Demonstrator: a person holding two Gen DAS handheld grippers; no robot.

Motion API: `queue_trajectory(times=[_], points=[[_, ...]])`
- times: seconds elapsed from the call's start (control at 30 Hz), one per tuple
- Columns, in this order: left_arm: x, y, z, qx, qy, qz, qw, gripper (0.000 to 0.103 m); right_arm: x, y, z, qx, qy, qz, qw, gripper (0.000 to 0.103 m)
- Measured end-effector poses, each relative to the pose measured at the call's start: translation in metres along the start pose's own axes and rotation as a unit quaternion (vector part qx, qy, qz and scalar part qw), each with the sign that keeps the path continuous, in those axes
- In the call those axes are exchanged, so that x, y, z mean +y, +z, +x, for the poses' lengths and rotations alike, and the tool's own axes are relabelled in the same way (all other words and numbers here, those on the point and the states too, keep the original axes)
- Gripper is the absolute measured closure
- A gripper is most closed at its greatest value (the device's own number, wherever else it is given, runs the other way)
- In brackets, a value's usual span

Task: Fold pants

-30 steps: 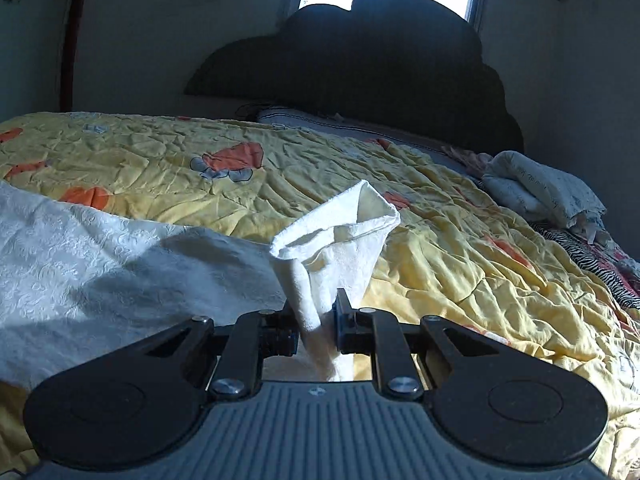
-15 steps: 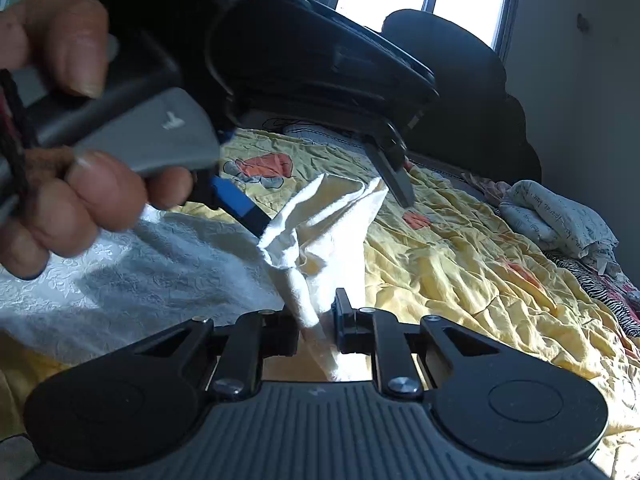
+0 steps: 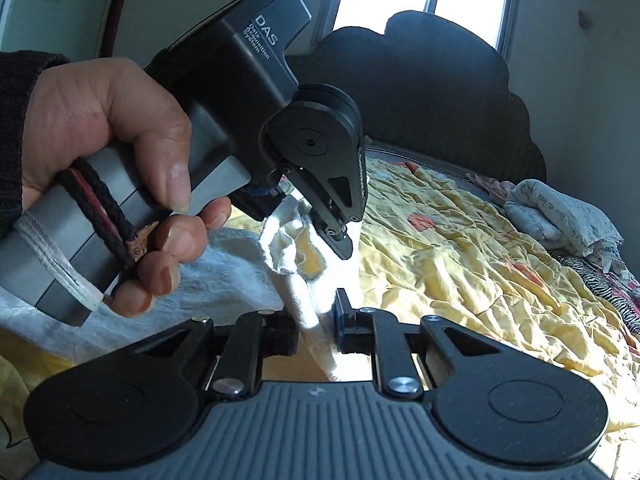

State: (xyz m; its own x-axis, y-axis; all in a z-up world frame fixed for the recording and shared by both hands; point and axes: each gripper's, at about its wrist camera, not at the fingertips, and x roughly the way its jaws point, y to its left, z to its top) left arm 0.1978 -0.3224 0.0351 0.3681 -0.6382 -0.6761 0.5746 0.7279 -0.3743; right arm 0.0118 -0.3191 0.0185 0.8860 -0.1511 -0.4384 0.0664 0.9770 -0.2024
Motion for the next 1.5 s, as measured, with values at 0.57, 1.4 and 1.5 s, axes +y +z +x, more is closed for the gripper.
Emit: queue_trajectory(times=[0.57, 1.4, 1.5], points=[[0.224, -0.085, -0.191, -0.043, 0.033, -0.162, 0.9852, 0.093, 0.196, 0.044, -0.016, 0.008, 0.227, -0.072, 0.971, 0.087], [0.292, -0.117, -0.235, -0.092, 0.05, -0.249, 0.9629, 0.064, 0.042, 0.01, 0.007, 0.081, 0.332, 0.383, 0.858, 0.043], [0.284, -0.117, -0.234, -0.094, 0.059, -0.226, 0.9679, 0.085, 0.008, -0.019, 0.009, 0.102, 0.31, 0.478, 0.815, 0.043]])
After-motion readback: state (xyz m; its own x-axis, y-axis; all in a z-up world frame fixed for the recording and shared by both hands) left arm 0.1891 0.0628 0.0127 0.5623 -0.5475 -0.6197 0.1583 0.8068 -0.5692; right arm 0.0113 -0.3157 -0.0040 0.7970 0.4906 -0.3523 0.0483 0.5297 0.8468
